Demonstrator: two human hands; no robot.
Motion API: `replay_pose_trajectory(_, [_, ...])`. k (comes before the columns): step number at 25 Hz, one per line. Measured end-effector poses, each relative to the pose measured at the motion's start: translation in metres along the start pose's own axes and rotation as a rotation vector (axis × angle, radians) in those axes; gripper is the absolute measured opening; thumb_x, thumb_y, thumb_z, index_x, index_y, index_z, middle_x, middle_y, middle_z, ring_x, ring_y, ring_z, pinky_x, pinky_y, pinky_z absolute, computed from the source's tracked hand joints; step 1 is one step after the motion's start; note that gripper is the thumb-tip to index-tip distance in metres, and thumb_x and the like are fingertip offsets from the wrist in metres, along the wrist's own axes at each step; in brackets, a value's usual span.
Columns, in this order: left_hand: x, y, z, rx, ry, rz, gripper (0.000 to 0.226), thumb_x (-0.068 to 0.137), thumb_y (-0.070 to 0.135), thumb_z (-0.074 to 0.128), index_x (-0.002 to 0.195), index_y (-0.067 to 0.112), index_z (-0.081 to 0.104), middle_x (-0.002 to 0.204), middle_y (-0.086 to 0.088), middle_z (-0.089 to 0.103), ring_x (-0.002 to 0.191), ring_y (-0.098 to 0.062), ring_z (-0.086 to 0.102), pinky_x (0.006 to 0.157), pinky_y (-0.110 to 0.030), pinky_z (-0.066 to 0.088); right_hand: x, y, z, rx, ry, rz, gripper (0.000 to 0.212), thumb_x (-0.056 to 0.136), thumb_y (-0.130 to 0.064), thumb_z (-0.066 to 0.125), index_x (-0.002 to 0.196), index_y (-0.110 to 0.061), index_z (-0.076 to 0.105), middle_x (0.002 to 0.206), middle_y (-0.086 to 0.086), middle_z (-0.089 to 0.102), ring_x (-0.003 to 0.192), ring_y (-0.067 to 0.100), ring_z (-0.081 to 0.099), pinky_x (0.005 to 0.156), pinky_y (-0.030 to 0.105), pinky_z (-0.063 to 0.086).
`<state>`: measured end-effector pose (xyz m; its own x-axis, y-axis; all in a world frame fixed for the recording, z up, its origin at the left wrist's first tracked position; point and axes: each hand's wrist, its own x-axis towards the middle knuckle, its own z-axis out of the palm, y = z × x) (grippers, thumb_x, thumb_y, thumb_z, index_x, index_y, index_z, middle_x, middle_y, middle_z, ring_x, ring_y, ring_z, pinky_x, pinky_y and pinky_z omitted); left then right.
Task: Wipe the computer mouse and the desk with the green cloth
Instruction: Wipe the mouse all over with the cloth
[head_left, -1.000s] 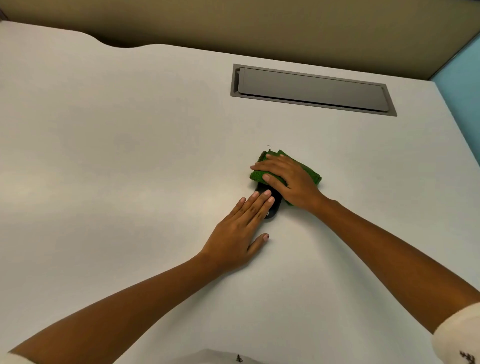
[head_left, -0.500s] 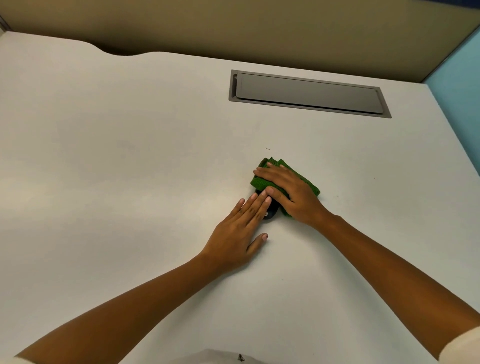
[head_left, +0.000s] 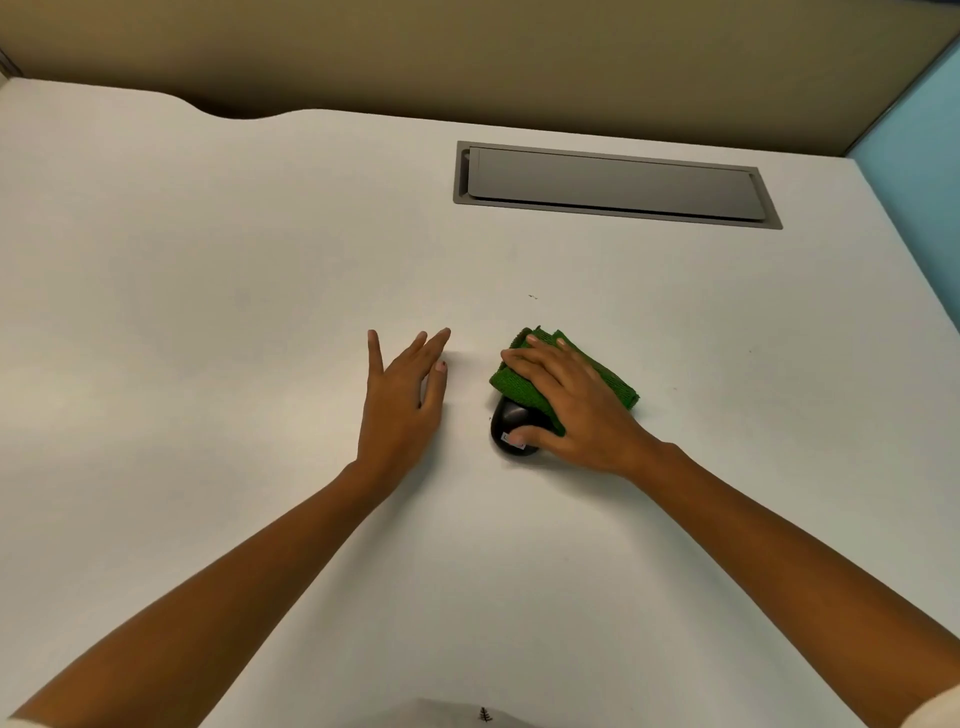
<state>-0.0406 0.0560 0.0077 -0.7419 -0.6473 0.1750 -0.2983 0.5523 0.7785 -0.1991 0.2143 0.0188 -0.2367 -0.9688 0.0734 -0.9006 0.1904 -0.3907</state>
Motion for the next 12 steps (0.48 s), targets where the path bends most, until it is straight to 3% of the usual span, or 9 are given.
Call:
replay_pose_trajectory(3, [0.001,-0.002,0.003,-0.023,-0.019,-0.024,0.045,0.101,0.029,0.031,0.141,0.019,0.048,0.141,-0.002,0.055,0.130,0.018,0.025,0.121,-0.029,-0.013,0.000,-0.003,-0.001,-0.039,-0.076,0.037,0.098,0.070,-0.072,0.057,0.147,-0.021,0.024,0.152,-0.002,0.029,0.146,0.017,0.014,0.121,0.041,0.011])
replay_pose_trajectory(7, [0.003,-0.003,0.004,-0.090,-0.010,-0.048,0.043,0.101,0.028,0.032,0.140,0.018,0.049,0.139,-0.006,0.056,0.120,0.038,0.010,0.121,-0.033,-0.010,-0.001,-0.014,0.002,-0.037,-0.039,0.011,0.081,0.080,-0.056,0.062,0.144,-0.017,0.032,0.150,0.003,0.035,0.146,0.021,0.018,0.119,0.046,0.020])
replay_pose_trajectory(10, [0.005,-0.001,0.004,-0.087,-0.028,-0.058,0.041,0.103,0.026,0.033,0.140,0.020,0.049,0.137,-0.006,0.058,0.121,0.035,0.015,0.119,-0.024,-0.013,-0.008,-0.022,0.006,-0.102,0.032,-0.053,0.066,0.087,-0.044,0.058,0.142,-0.014,0.037,0.147,0.005,0.041,0.144,0.022,0.023,0.120,0.044,0.019])
replay_pose_trajectory(12, [0.008,0.001,0.004,-0.079,-0.036,-0.074,0.039,0.104,0.024,0.034,0.140,0.021,0.049,0.138,-0.005,0.058,0.129,0.022,0.026,0.118,-0.024,-0.014,-0.014,-0.029,0.011,-0.120,0.104,-0.101,0.053,0.091,-0.035,0.056,0.138,-0.014,0.044,0.145,0.005,0.046,0.143,0.023,0.028,0.120,0.042,0.020])
